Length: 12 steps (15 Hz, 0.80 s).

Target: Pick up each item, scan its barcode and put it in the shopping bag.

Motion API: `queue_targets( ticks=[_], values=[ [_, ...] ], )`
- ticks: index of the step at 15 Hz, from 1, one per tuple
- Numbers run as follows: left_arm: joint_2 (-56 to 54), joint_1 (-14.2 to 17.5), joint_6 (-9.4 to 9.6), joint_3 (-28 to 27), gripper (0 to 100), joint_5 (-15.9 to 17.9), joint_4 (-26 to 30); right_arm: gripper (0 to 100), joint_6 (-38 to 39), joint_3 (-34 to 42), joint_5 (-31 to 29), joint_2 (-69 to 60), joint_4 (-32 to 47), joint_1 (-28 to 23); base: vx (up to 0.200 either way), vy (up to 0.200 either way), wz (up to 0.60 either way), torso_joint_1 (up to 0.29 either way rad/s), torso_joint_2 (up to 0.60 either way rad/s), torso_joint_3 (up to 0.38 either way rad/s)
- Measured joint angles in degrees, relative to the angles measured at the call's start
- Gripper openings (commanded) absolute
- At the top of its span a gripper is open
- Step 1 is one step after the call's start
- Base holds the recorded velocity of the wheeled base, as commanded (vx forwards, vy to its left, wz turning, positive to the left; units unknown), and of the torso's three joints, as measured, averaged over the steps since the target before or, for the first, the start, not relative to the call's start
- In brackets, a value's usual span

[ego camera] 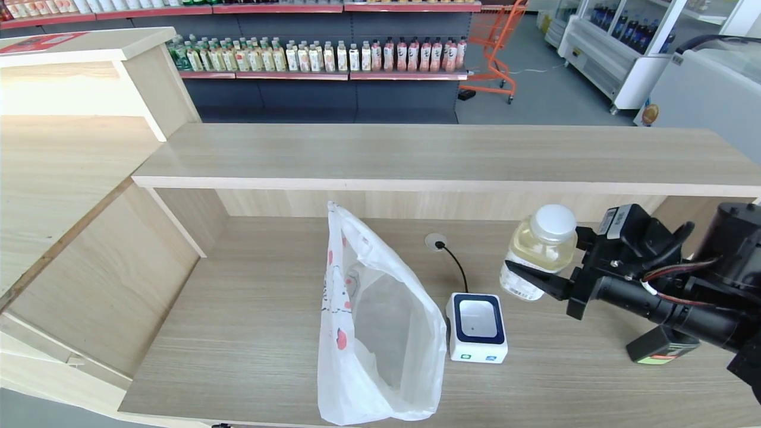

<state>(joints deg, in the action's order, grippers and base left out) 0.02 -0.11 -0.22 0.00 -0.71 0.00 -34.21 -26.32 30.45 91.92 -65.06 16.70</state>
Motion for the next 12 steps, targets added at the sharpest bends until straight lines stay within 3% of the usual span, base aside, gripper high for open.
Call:
queue_targets(
  ticks=[3,12],
  values=[
    [0.0,-0.02,0.01,0.0,100,-0.02,0.0,0,-6.9,1.07,7.45,5.0,-6.86,-0.13,0.0,0.0,0.0,0.0,0.0,0.0],
    [0.0,0.01,-0.02,0.0,100,0.0,0.0,0,-23.25,3.5,22.56,18.31,-12.12,-4.52,0.0,0.0,0.0,0.0,0.0,0.0]
  ],
)
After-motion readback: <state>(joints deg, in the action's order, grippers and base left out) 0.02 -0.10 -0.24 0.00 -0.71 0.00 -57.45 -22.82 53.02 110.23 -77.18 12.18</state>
